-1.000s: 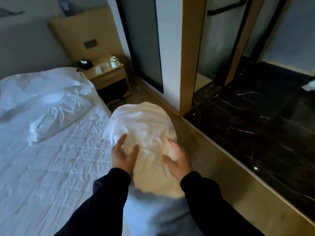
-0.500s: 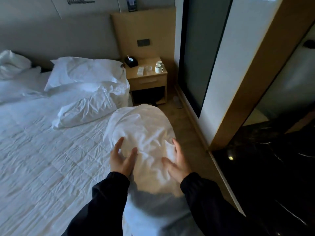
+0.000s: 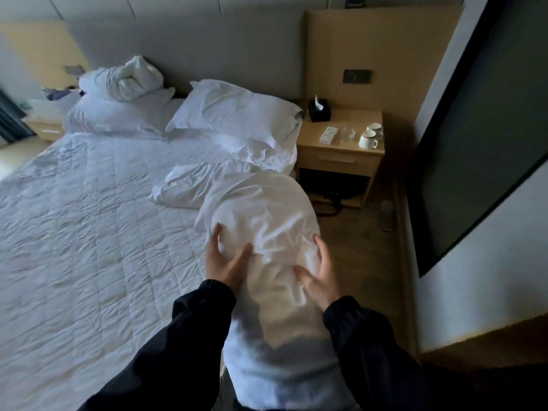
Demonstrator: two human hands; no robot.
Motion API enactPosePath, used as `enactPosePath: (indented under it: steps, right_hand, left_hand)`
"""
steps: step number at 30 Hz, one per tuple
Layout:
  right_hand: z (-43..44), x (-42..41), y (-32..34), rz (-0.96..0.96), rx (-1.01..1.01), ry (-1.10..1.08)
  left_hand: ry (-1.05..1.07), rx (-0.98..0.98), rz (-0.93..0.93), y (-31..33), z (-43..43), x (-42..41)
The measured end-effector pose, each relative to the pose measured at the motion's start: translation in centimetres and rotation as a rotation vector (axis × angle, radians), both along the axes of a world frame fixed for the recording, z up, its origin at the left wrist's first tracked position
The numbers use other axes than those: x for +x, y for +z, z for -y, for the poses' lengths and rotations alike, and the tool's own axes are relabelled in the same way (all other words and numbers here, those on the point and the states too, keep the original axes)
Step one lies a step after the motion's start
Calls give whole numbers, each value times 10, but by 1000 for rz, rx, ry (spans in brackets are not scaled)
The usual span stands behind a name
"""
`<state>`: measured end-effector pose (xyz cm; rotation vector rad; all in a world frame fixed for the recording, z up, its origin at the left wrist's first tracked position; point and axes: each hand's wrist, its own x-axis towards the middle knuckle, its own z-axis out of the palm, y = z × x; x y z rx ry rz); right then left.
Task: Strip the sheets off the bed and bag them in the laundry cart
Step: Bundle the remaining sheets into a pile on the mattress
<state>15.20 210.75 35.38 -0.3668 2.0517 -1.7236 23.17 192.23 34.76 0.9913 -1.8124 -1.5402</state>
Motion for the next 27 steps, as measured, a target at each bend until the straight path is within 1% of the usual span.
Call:
enactPosePath:
  steps: [3, 6, 9, 11, 12, 14, 19, 24, 27]
  right_hand:
    - [25, -61, 3, 4, -15, 116]
    - [59, -120, 4, -38, 34, 246]
    - [96, -167, 5, -92, 79, 372]
    - [125, -199, 4, -95, 94, 449]
    - [140, -214, 1, -91, 99, 491]
    - [173, -241, -5, -94, 118, 556]
    - [267, -311, -20, -131, 140, 638]
    - [365, -386, -4, -183, 181, 708]
    - [423, -427, 4, -171, 187, 778]
  left_hand:
    - [172, 151, -86, 10, 14, -42]
    - [262, 206, -86, 4, 39, -79]
    - [406, 272, -73, -8, 69, -104]
    - [478, 320, -95, -10, 87, -123]
    - [505, 312, -112, -10, 97, -135]
    - [535, 314, -112, -16, 122, -153]
    - [562, 343, -136, -33, 201, -206]
    - [581, 371, -146, -29, 285, -275]
    - [626, 352, -140, -27, 334, -310]
